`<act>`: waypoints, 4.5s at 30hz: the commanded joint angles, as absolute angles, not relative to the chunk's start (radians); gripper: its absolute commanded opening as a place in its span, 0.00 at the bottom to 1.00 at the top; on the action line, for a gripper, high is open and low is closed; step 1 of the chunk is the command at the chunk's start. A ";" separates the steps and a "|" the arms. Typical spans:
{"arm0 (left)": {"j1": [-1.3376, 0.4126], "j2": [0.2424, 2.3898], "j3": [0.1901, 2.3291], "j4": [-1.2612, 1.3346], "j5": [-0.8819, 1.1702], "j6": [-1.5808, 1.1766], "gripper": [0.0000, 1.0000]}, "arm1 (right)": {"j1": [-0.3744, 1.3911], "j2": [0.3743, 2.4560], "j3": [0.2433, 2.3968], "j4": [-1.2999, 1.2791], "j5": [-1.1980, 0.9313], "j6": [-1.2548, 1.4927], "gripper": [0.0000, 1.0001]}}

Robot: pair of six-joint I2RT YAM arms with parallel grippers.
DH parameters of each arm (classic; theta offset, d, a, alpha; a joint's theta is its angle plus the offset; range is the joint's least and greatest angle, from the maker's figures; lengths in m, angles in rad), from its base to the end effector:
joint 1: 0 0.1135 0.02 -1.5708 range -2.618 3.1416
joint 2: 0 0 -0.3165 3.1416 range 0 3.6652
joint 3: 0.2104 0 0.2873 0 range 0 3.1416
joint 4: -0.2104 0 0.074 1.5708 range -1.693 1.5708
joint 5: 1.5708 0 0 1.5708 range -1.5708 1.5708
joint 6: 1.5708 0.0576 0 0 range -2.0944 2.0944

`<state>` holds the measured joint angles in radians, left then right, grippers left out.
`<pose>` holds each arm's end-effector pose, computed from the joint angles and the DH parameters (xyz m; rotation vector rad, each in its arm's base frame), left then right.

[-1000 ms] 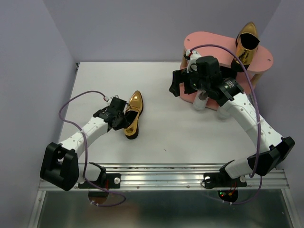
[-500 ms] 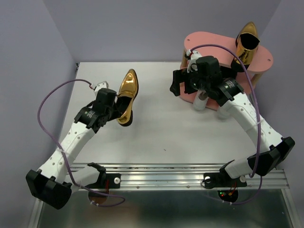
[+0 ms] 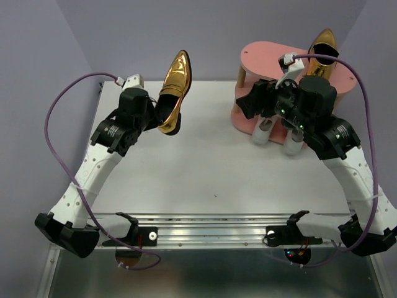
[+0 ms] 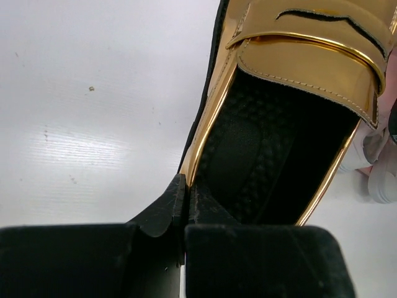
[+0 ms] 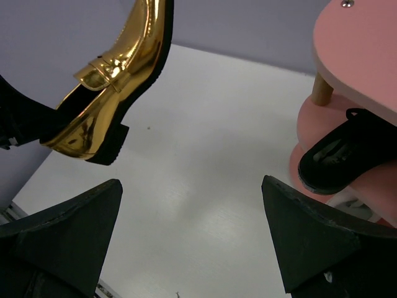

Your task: Place and organize the shoes onto the shoe shelf

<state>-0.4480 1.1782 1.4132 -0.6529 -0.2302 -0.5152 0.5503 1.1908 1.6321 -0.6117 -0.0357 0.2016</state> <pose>0.2554 -0.1082 0.4769 -0.2166 1.9868 -0.3959 0.2211 0.1381 0.5594 -0.3345 1.7451 0.5792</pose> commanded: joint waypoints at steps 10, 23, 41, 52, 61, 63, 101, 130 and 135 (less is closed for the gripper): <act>-0.453 1.212 1.148 -0.378 -0.233 -0.826 0.00 | 0.584 1.374 1.773 -0.672 -0.120 0.278 0.91; -0.456 1.364 0.950 -0.325 -0.177 -0.943 0.04 | 0.706 1.582 1.727 -0.707 0.035 0.290 1.00; -0.416 1.062 1.108 -0.454 -0.299 -0.775 0.68 | 0.782 1.699 1.614 -0.623 0.109 0.431 0.99; -0.281 0.962 1.075 -0.474 -0.282 -0.718 0.68 | 0.848 1.858 1.621 -0.485 0.124 0.604 0.95; -0.279 0.960 1.032 -0.465 -0.245 -0.706 0.68 | 0.857 1.985 1.601 -0.413 0.144 0.727 0.94; -0.278 0.954 1.022 -0.462 -0.247 -0.704 0.68 | 0.857 2.000 1.608 -0.411 0.143 0.735 0.89; -0.270 0.835 1.012 -0.494 -0.353 -0.699 0.60 | 0.647 1.859 2.370 -0.630 0.411 0.459 0.01; -0.270 0.835 0.996 -0.491 -0.311 -0.703 0.59 | 0.531 1.549 2.103 -0.449 0.778 0.499 0.01; -0.270 0.836 0.996 -0.486 -0.305 -0.704 0.59 | 0.522 1.546 2.114 -0.442 0.862 0.477 0.01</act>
<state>-0.2733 0.8490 1.0008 -0.5007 -0.3023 -0.7071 0.5362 1.6184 2.0766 -0.6464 0.7349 0.4690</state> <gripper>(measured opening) 0.592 0.056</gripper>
